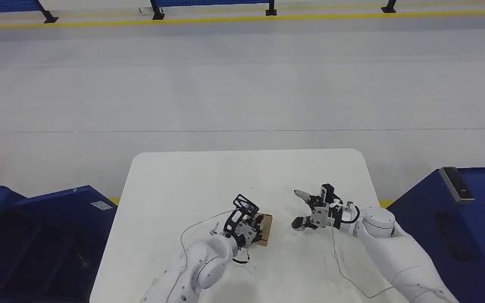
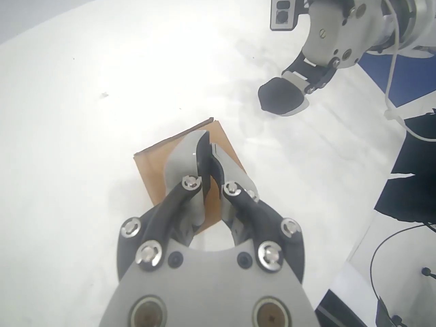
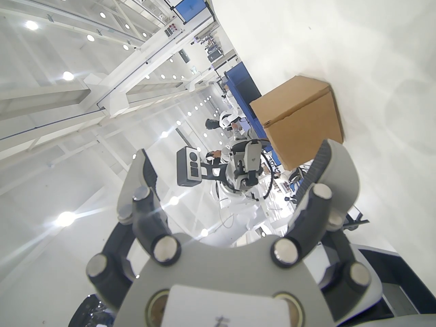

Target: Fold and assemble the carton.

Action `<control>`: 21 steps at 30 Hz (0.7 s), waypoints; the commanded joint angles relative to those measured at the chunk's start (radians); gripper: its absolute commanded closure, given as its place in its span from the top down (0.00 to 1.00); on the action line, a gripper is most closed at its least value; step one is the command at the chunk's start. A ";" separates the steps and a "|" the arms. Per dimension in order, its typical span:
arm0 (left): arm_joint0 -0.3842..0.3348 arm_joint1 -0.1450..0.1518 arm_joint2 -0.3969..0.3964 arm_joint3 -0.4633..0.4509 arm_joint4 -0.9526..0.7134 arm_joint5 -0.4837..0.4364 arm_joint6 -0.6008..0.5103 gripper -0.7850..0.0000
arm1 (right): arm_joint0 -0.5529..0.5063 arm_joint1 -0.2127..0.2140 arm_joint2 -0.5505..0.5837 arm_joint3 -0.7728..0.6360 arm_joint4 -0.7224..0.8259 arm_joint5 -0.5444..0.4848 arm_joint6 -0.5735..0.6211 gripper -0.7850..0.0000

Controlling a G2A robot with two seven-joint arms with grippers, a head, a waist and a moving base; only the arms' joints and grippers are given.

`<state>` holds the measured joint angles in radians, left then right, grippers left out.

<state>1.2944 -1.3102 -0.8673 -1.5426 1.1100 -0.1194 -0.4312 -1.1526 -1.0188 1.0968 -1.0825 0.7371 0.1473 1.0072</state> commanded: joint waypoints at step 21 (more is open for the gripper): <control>0.000 -0.010 0.005 -0.004 -0.009 0.004 0.031 0.00 | 0.000 0.000 0.000 0.000 0.000 0.000 0.000 1.00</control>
<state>1.2889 -1.3219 -0.8590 -1.5392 1.0991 -0.1129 -0.4055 -1.1526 -1.0188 1.0968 -1.0825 0.7371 0.1473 1.0072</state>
